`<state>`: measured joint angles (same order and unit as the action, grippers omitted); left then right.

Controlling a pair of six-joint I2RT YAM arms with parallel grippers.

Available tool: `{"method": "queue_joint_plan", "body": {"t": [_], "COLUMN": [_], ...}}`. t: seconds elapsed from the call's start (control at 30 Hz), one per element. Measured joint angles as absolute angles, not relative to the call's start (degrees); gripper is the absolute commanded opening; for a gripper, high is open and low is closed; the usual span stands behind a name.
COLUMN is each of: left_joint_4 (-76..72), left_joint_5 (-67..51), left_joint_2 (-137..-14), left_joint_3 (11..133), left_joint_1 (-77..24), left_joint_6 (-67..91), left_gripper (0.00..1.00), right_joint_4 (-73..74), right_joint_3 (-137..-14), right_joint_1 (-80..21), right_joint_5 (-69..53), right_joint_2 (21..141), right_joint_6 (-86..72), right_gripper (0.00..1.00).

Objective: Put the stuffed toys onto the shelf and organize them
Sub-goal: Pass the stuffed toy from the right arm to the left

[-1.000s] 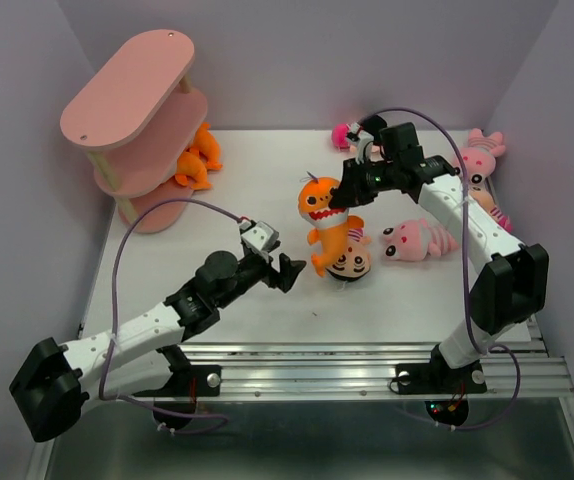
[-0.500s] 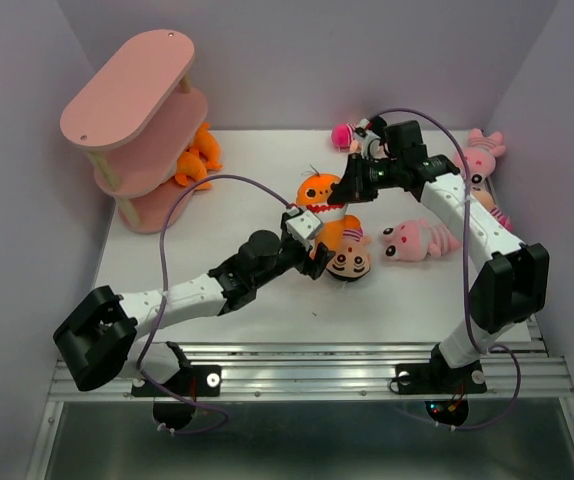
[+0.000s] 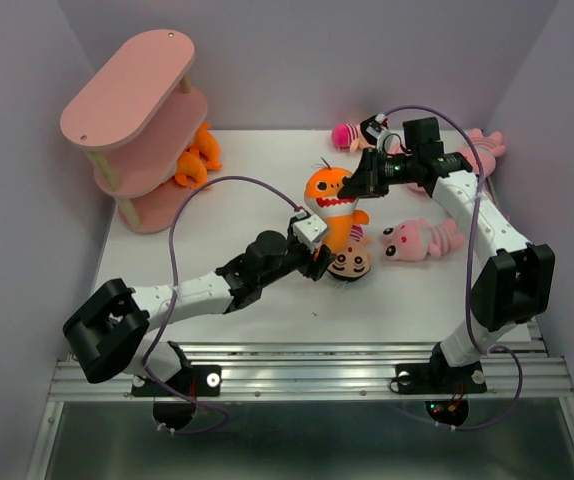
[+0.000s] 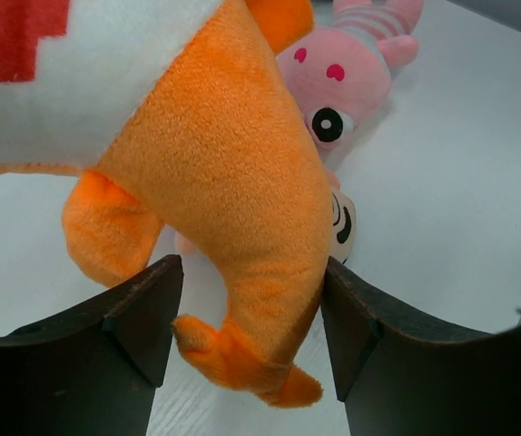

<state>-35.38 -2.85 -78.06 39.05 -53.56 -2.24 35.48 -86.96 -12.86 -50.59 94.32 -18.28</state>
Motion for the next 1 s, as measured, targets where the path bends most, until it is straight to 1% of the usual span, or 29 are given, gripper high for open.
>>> {"method": "queue_joint_plan", "body": {"t": [0.07,0.1,0.17,0.2,0.27,0.37,0.4,0.43,0.47,0.53,0.57,0.63,0.67,0.73,0.77,0.8,0.87,1.0], "left_joint_4": [-35.35,-35.31,-35.31,-35.33,-35.33,-35.31,-35.29,-35.27,-35.27,-35.24,-35.22,-35.20,-35.18,-35.18,-35.18,-35.31,-36.14,-37.32], "left_joint_5": [-3.01,-3.09,-3.25,-3.44,-3.66,-3.64,-3.64,-3.64,-3.60,-3.38,-3.22,-2.81,-2.70,-2.44,-2.31,-2.00,-1.52,0.89], "left_joint_2": [-78.72,-78.98,-79.35,-79.57,-79.88,-79.88,-79.88,-79.88,-79.88,-79.88,-79.88,-79.85,-79.79,-79.42,-79.13,-78.50,-77.58,-74.89], "left_joint_3": [39.13,39.29,39.72,40.01,40.51,40.60,40.60,40.60,40.60,40.60,40.60,40.60,40.53,40.03,39.51,38.72,37.12,32.80], "left_joint_1": [-53.56,-53.56,-53.58,-53.60,-53.65,-53.63,-53.63,-53.63,-53.63,-53.63,-53.63,-53.63,-53.63,-53.63,-53.63,-53.63,-53.60,-53.49], "left_joint_6": [-2.11,-1.93,-1.74,-1.72,-1.58,-1.08,-0.99,-0.80,-0.62,-0.32,-0.03,0.91,1.34,2.37,3.20,4.27,6.24,10.61], "left_gripper": [0.62,0.56,0.47,0.40,0.34,0.16,0.12,0.00,0.00,0.00,0.00,0.00,0.00,0.00,0.00,0.00,0.00,0.00], "right_joint_4": [35.48,35.46,35.29,35.11,35.00,34.85,34.85,34.81,34.81,34.70,34.65,34.52,34.39,34.33,34.28,34.35,34.30,34.26], "right_joint_3": [-86.96,-86.96,-86.96,-86.94,-86.89,-86.54,-86.39,-86.28,-86.19,-86.15,-86.13,-86.08,-86.08,-86.06,-86.06,-86.06,-86.06,-86.06], "right_joint_1": [-12.86,-12.86,-12.86,-12.86,-12.82,-12.82,-12.82,-12.82,-12.82,-12.82,-12.82,-12.82,-12.82,-12.82,-12.82,-12.82,-12.82,-12.34], "right_joint_5": [-51.16,-51.31,-51.53,-51.57,-51.68,-51.70,-51.70,-51.70,-51.68,-51.70,-51.70,-51.70,-51.72,-51.70,-51.51,-51.35,-50.26,-48.25], "right_joint_2": [94.32,94.32,94.32,94.32,94.32,94.32,94.32,94.32,94.32,94.32,94.32,94.32,94.32,94.32,94.32,94.32,94.32,94.32], "right_joint_6": [-18.26,-18.26,-18.26,-18.26,-18.26,-18.20,-18.20,-18.17,-18.15,-17.85,-17.67,-17.08,-16.23,-15.18,-14.59,-13.87,-12.53,-10.09], "right_gripper": [0.01,0.01,0.01,0.01,0.01,0.01,0.01,0.01,0.01,0.07,0.22,0.42,0.57,0.71,0.83,0.89,0.99,1.00]}}
